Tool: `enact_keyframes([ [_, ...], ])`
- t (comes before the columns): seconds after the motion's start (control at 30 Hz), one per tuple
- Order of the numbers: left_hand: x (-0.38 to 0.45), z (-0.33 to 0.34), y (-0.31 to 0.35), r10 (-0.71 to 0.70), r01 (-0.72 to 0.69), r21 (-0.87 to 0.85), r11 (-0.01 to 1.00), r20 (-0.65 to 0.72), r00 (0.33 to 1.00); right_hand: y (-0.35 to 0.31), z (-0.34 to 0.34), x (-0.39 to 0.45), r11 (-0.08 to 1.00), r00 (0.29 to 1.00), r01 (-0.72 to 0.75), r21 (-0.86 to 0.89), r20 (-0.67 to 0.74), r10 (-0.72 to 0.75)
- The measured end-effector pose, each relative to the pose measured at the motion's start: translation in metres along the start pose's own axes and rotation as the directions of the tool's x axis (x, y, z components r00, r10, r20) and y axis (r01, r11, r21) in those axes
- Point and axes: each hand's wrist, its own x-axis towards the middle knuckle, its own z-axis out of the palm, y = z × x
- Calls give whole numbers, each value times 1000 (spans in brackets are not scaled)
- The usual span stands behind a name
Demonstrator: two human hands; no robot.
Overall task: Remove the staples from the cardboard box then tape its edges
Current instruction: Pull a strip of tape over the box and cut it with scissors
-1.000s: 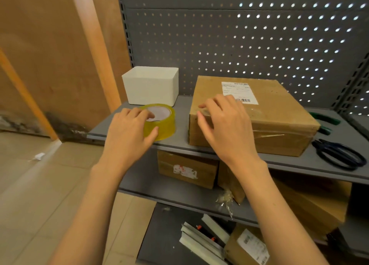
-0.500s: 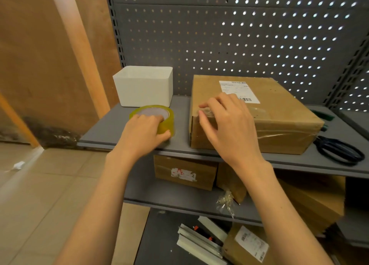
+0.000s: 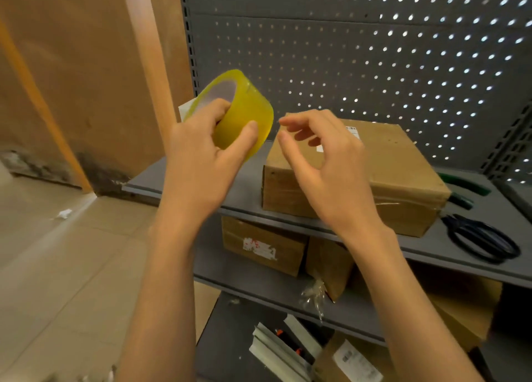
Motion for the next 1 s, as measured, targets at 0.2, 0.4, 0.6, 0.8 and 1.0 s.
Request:
enact_keyframes([
  [0.2, -38, 19, 60, -52, 44, -141, 989, -52, 997, 3, -50, -11, 979, 998, 63, 194, -8, -62],
  [0.4, -78, 53, 104, -135, 130, -227, 965, -8, 991, 18, -103, -37, 965, 992, 84, 248, 72, -105],
  [0.6, -107, 80, 138, -159, 161, -253, 954, 28, 987, 34, -139, -62, 951, 986, 25, 307, 148, -74],
  [0.8, -119, 93, 158, -192, 206, -276, 939, 78, 978, 42, -163, -76, 934, 984, -47, 354, 179, -18],
  [1.0, -122, 99, 161, -182, 214, -280, 936, 138, 974, 43, -169, -85, 907, 992, -94, 410, 118, 49],
])
